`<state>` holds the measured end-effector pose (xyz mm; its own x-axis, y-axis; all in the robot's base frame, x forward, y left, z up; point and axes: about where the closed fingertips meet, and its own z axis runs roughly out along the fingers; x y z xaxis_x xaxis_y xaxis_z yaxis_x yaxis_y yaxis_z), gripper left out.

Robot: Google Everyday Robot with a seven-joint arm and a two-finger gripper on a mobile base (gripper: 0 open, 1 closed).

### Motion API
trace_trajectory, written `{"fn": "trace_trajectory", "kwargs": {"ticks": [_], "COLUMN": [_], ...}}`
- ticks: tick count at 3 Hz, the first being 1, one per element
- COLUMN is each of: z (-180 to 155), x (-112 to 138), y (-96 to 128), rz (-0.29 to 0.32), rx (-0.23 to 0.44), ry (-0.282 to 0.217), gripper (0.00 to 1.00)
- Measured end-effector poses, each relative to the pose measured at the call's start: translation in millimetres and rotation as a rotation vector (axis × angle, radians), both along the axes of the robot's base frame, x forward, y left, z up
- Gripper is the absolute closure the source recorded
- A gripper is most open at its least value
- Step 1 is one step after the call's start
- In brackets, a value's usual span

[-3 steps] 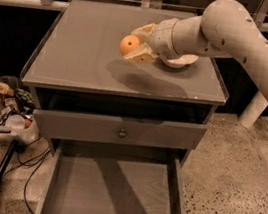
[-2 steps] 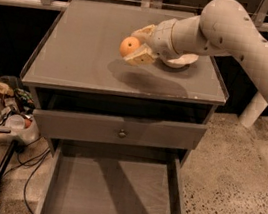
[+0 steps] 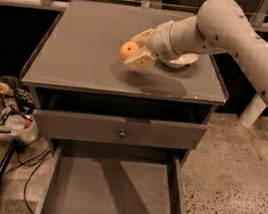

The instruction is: Pick orange from middle drawer and place on counter

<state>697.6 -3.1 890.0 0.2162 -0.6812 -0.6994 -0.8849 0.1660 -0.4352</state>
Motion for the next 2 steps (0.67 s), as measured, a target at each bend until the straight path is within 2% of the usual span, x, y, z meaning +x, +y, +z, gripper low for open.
{"fn": "trace_trajectory", "kwargs": {"ticks": [2], "z": [-9.2], "x": [-2.2], "y": [-0.2], "rz": [0.009], "rx": [-0.04], "ry": [0.048], "gripper": [1.0]}}
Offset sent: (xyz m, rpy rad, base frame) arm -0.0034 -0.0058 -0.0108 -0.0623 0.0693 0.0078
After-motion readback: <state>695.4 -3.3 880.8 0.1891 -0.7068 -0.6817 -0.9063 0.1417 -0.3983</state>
